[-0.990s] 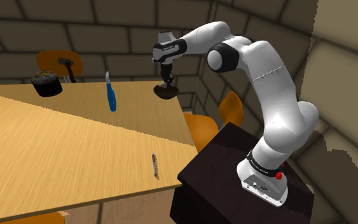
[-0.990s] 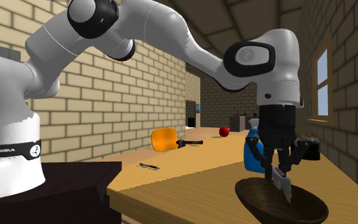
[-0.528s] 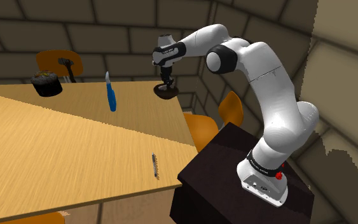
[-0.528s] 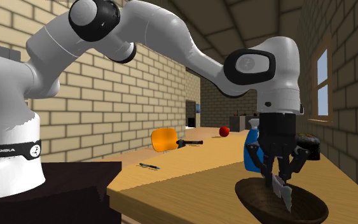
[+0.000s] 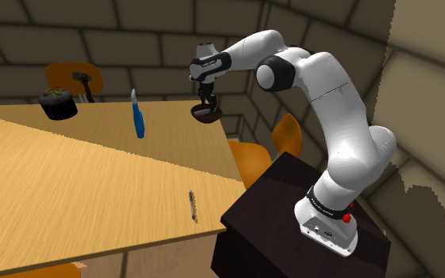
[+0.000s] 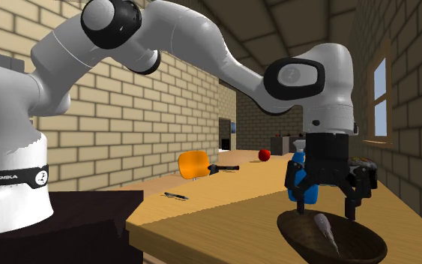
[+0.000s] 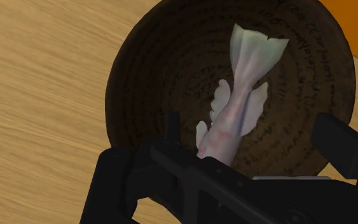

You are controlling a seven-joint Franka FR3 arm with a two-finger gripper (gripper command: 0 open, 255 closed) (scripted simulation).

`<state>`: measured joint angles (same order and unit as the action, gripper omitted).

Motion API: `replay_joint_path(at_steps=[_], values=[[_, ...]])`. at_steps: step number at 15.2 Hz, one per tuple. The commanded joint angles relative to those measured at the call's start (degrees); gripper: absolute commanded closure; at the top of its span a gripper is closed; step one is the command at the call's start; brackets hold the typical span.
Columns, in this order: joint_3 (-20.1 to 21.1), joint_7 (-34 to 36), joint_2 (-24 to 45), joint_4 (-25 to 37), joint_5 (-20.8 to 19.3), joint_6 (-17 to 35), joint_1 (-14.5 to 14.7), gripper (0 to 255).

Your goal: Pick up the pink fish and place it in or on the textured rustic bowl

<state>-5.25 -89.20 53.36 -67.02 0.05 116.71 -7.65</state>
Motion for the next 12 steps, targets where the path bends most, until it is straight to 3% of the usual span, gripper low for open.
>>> replay_joint_path(at_steps=[1,5,12], values=[[0.0,0.0,0.0,0.0,0.0,0.0,0.0,0],[-0.1,0.0,-2.9,2.4,-0.1,-5.3,0.3,0],[-0.1,0.0,-2.9,2.4,-0.1,-5.3,0.3,0]])
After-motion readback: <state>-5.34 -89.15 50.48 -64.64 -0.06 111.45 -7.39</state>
